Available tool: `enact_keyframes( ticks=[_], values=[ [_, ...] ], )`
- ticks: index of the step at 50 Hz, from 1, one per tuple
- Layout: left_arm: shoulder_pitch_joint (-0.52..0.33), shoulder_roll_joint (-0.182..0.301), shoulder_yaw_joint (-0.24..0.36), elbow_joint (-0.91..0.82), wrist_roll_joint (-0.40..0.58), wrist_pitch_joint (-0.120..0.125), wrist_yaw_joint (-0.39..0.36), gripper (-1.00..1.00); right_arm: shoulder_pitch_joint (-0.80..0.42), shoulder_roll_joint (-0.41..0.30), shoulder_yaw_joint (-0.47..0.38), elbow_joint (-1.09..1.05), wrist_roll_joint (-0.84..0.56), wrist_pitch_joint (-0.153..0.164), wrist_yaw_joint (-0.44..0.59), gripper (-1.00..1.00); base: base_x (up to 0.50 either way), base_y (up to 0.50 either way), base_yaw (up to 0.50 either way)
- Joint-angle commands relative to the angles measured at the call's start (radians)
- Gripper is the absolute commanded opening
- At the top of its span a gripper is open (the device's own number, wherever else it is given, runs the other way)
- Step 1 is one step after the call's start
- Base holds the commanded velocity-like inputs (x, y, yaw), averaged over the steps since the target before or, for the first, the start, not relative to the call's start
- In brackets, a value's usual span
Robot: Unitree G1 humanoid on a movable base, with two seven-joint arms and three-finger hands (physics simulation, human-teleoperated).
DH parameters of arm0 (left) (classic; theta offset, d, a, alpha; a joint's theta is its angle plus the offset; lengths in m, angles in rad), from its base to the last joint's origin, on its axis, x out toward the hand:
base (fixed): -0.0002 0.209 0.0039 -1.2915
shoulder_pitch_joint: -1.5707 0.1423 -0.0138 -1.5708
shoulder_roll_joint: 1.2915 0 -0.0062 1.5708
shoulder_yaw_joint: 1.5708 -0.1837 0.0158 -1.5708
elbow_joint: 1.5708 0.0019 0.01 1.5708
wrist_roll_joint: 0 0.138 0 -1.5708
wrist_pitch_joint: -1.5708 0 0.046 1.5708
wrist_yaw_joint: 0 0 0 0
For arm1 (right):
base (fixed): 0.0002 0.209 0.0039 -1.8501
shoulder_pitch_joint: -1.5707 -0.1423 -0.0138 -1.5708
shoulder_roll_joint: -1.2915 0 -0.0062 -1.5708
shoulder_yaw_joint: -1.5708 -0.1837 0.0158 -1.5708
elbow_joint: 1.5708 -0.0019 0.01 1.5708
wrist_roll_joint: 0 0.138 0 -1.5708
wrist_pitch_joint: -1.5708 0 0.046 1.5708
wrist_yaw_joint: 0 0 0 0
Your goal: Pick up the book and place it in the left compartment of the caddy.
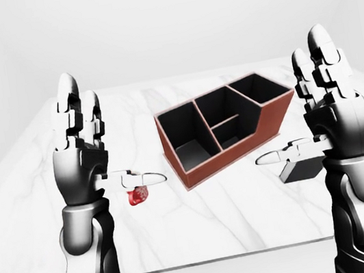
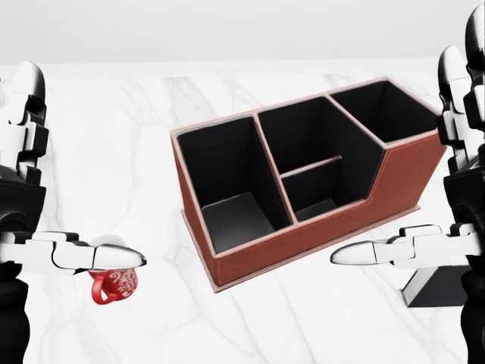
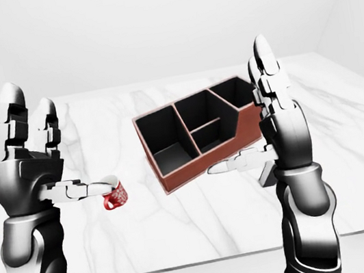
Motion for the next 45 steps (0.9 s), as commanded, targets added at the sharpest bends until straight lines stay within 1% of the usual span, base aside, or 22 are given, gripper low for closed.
enact_keyframes(
  ticks=[1,10,13,14,22,24,26,29,35,37,38,41,42,45],
  values=[
    [0.005,-0.001,0.002,-0.013,0.0,0.0,0.003,1.0,0.005,0.001,0.002,-0.003,-0.005,0.0,0.003,1.0,0.31,0.0,0.0],
    [0.007,-0.002,0.0,-0.012,0.004,0.0,0.004,1.0,0.022,0.006,0.002,-0.017,-0.008,0.0,0.018,1.0,0.32,0.0,0.0],
    [0.007,-0.002,0.002,-0.014,0.003,0.0,0.005,1.0,0.017,0.01,-0.012,-0.038,0.041,0.0,0.037,1.0,0.0,0.0,0.0],
    [0.008,-0.002,0.003,-0.013,0.003,0.0,0.005,1.0,0.02,0.003,-0.007,-0.03,0.021,0.0,0.031,1.0,0.0,0.0,0.0],
    [0.008,-0.001,0.003,-0.007,0.006,0.0,0.003,1.0,0.021,0.007,-0.005,-0.029,0.022,0.0,0.035,1.0,0.0,0.0,0.0],
    [0.011,-0.001,0.002,-0.004,0.011,0.0,0.002,1.0,0.037,-0.001,0.01,-0.013,-0.014,0.0,0.042,1.0,0.0,0.0,0.0],
    [0.013,-0.002,0.002,-0.005,0.01,0.0,0.0,1.0,0.037,0.007,0.0,-0.027,0.011,0.0,0.065,1.0,0.0,0.0,0.0],
    [0.017,-0.003,0.002,-0.01,0.008,0.0,-0.001,1.0,0.037,0.01,0.007,-0.039,-0.001,0.0,0.063,1.0,0.0,0.0,0.0],
    [0.027,-0.004,0.007,-0.025,0.004,0.0,-0.003,1.0,0.038,0.013,0.008,-0.053,-0.002,0.0,0.07,1.0,0.0,0.0,-0.5],
    [0.033,-0.006,0.008,-0.03,0.002,0.0,-0.003,1.0,0.033,0.016,0.004,-0.048,-0.009,0.0,0.057,1.0,0.0,0.0,-0.5],
    [0.036,-0.006,0.008,-0.033,0.001,0.0,-0.003,1.0,0.019,0.025,-0.014,-0.059,0.026,0.0,0.048,1.0,0.0,0.0,-0.17],
    [0.038,-0.006,0.012,-0.033,-0.001,0.0,-0.002,1.0,0.008,0.009,-0.012,-0.054,0.021,0.0,0.027,1.0,0.0,0.0,-0.06],
    [0.039,-0.007,0.013,-0.033,-0.002,0.0,-0.002,1.0,0.012,0.001,0.001,-0.05,-0.002,0.0,0.023,1.0,0.0,0.0,0.0],
    [0.042,-0.006,0.015,-0.034,-0.003,0.0,-0.002,1.0,0.015,0.009,0.011,-0.045,-0.005,0.0,0.028,1.0,0.0,0.0,0.0]
  ],
)
